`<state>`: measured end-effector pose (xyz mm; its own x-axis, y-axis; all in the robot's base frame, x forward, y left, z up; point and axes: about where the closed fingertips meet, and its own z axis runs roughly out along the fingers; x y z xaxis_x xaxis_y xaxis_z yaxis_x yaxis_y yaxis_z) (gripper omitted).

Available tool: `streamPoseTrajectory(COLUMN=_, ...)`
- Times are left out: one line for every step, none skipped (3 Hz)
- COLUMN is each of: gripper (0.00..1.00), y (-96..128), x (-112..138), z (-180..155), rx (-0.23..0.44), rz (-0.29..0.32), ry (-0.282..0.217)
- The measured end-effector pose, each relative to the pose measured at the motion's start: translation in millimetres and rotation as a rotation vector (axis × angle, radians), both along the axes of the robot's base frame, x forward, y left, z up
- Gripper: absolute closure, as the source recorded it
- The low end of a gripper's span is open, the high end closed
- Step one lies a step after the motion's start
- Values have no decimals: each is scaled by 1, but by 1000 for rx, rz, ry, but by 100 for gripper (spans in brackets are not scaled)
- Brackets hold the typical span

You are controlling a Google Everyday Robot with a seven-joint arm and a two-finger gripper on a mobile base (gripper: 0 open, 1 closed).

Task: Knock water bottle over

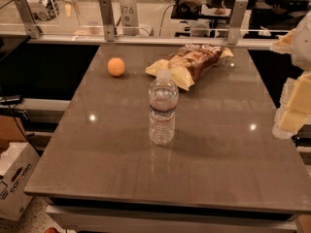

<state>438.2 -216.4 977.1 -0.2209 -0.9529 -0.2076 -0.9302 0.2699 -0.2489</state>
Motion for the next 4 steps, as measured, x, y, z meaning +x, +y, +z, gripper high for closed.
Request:
streamPoseTrajectory(gripper=0, y=1, x=1, z=0, rx=1, rz=-1, ry=-4)
streamPoseTrajectory(gripper=0, y=11, x=8, z=-6, rx=36, rz=11, ry=-19)
streamPoseTrajectory(gripper=0, y=32, x=19, z=-20, rx=108, rz=37, ry=-32)
streamPoseTrajectory(gripper=0, y=60, x=35, z=-37, rx=204, rz=68, ry=-32)
